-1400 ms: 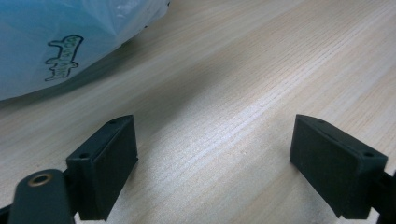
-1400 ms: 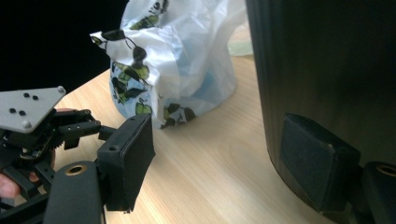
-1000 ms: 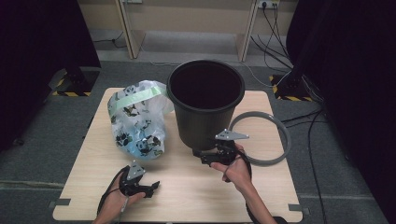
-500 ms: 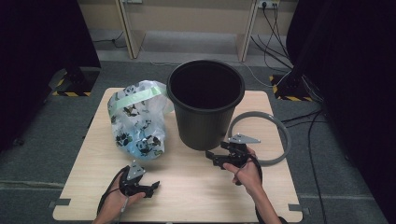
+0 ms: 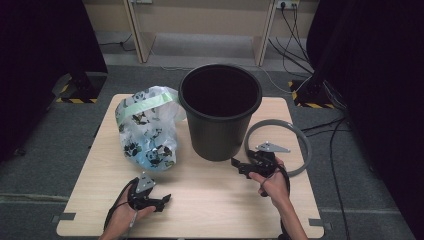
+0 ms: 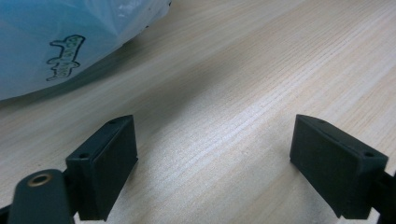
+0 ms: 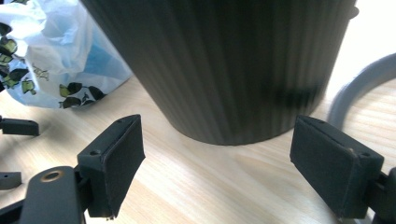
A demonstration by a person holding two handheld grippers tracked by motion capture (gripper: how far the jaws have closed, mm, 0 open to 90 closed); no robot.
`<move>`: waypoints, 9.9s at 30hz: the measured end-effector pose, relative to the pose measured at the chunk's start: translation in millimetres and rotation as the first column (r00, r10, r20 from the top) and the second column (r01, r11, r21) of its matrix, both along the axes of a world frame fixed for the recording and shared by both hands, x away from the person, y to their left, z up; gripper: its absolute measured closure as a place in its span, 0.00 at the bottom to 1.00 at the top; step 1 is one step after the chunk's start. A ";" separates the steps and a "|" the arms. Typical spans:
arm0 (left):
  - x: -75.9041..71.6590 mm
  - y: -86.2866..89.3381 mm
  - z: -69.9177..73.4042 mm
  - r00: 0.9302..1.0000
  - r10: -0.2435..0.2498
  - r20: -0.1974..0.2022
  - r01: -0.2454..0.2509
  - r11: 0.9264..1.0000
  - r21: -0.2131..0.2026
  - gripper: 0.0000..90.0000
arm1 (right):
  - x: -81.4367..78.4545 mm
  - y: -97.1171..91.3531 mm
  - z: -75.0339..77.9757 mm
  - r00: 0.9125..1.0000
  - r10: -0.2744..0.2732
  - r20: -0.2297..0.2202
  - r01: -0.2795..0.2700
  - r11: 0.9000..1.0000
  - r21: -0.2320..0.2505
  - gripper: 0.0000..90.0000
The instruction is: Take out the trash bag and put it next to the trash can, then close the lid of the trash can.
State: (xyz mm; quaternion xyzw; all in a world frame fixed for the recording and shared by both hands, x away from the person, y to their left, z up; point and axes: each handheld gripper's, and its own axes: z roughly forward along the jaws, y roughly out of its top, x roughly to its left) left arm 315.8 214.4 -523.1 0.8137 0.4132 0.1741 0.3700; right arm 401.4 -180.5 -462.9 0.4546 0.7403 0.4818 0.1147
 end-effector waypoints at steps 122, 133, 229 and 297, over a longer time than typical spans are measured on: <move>1.7 -0.5 0.0 1.000 0.017 -0.002 -0.017 1.000 0.002 0.15 | 58.5 -206.0 -53.6 0.803 -0.583 -0.120 0.554 0.806 -0.210 0.70; 1.7 -0.5 0.0 1.000 0.017 -0.002 -0.017 1.000 0.002 0.15 | 69.4 -203.3 -49.7 0.812 -0.572 -0.117 0.527 0.804 -0.273 0.80; 1.8 -0.6 0.1 1.000 0.018 -0.002 -0.018 1.000 0.002 0.15 | 145.1 -15.0 227.9 0.993 -0.101 0.053 0.101 0.995 0.016 0.86; 1.8 -0.7 0.0 1.000 0.018 -0.003 -0.018 1.000 0.001 0.15 | 127.6 -41.4 209.3 0.964 -0.149 0.219 0.147 0.989 0.024 0.42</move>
